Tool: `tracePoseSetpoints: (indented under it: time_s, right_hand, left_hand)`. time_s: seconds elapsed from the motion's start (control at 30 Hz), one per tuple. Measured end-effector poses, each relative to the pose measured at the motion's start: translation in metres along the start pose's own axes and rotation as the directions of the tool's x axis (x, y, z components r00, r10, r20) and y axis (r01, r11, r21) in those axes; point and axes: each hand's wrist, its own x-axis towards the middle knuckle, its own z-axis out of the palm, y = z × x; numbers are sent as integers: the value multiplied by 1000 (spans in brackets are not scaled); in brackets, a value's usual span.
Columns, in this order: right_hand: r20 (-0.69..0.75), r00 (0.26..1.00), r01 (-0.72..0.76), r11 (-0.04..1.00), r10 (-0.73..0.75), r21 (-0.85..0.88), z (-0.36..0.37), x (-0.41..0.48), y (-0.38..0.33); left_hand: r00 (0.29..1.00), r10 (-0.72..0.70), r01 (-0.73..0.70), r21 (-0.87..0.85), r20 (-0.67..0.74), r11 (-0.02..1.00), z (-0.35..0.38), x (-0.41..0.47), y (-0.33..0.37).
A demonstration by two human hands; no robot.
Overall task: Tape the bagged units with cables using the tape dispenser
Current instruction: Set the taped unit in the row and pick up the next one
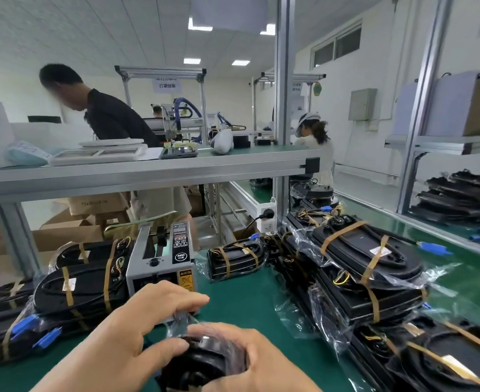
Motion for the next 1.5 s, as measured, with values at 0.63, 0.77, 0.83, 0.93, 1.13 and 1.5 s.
tracePoseSetpoints:
  time_s: [0.63, 0.77, 0.83, 0.93, 1.13, 1.5]
  right_hand:
    - [-91, 996, 4, 973, -25, -230, 27, 14, -9]
    - [-95, 995, -42, 943, 11, -330, 25, 14, -4]
    - [-63, 998, 1, 962, -19, -273, 21, 8, -5]
    - [-148, 989, -15, 994, -1, -104, 12, 0, 5]
    - [-434, 899, -83, 996, 65, -22, 8, 3, 20]
    - [-546, 835, -33, 997, 69, 75, 9, 28, 34]
  left_hand:
    - [919, 361, -370, 25, 157, 929, 13, 31, 20]
    - [932, 307, -301, -60, 193, 952, 8, 33, 19]
    - [957, 246, -226, -134, 157, 965, 5, 29, 20]
    - [982, -12, -35, -246, -187, 969, -4, 14, 18]
    - [494, -825, 483, -702, -274, 523, 26, -2, -46]
    - [169, -960, 321, -933, 225, -162, 55, 41, -124]
